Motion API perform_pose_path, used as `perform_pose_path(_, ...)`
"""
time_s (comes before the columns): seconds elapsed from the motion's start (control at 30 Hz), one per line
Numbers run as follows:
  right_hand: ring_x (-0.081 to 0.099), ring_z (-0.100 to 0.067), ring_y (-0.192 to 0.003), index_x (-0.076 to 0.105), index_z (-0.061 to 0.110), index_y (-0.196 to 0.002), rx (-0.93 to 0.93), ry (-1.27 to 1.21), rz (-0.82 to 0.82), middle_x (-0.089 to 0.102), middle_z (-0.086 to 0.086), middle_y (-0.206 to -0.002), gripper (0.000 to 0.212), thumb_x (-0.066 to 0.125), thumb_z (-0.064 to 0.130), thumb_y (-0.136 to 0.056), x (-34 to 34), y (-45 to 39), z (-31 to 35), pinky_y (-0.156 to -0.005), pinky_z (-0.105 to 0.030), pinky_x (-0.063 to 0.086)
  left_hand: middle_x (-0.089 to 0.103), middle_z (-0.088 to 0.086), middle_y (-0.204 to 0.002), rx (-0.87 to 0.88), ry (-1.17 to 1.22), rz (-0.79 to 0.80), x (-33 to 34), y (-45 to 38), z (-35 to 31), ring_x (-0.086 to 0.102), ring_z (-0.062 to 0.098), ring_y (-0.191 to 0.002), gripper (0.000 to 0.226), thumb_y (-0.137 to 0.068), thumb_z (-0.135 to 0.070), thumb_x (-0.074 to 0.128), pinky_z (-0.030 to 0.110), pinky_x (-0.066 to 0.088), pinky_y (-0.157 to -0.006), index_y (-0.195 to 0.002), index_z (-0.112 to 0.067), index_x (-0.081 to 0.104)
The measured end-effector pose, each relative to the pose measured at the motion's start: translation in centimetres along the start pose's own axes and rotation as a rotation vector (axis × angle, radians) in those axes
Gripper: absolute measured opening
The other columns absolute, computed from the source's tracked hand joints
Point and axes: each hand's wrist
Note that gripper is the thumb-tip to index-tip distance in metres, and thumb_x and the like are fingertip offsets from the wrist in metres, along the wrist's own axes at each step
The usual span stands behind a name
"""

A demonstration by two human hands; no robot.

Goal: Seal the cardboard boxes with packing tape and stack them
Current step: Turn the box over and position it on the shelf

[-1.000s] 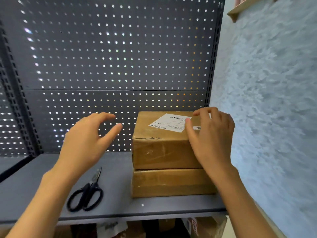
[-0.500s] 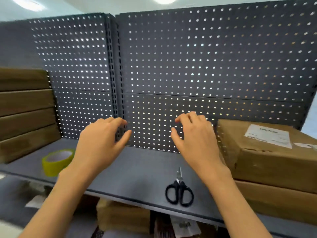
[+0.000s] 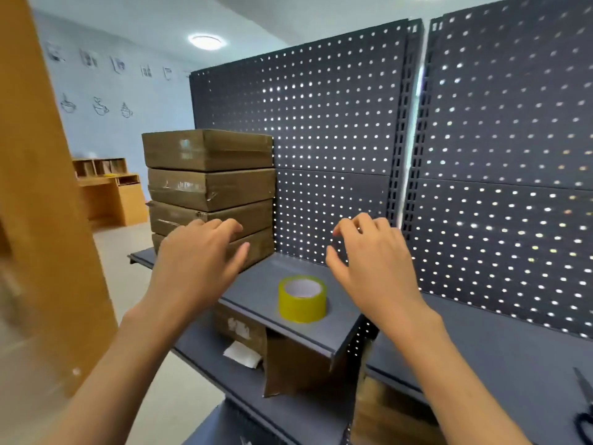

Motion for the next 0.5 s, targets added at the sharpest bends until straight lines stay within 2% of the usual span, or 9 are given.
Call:
perform_pose_path(0.17,0.056,-0.032,-0.069,0.063,0.009,-0.08,-0.072,-0.052,0.02,0.058,-0.009,-0.074,0.02,0.076,0.023,-0.073,3.3,-3.5,5.8,-0.063,-0.038,0.046,0.072,0.002,-0.093,-0.067,-0.037,-0.019,0.7,-0.4,6.3,0.067,0.023,-0.082,0.027,-0.089,-0.038,0.06,0.032,0.053,-0.066,-0.102,-0.016,0.069)
perform_pose_path(0.37,0.058,-0.033,-0.07,0.064,0.009,-0.081,-0.136,-0.09,0.016,0.06,-0.01,-0.076,0.02,0.076,0.024,-0.074,7.5,-8.5,10.6,-0.064,-0.037,0.046,0.072,0.002,-0.091,-0.086,-0.072,-0.043,2.3,-2.9,12.3,0.065,0.02,-0.079,0.027,-0.09,-0.038,0.058,0.026,0.045,-0.061,-0.1,-0.016,0.069)
perform_pose_path(0.5,0.055,-0.031,-0.093,0.062,0.011,-0.102,-0.157,-0.108,-0.001,0.061,-0.01,-0.098,0.024,0.057,0.032,-0.09,9.6,-12.3,13.0,-0.08,-0.04,0.042,0.07,0.0,-0.097,-0.075,-0.118,-0.095,2.9,-6.1,16.0,0.062,0.016,-0.084,0.032,-0.093,-0.042,0.051,0.023,0.043,-0.062,-0.106,-0.018,0.067)
Point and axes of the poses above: each hand's wrist, its own y-axis away from the middle knuckle, its own x-axis out of the palm, z = x × y
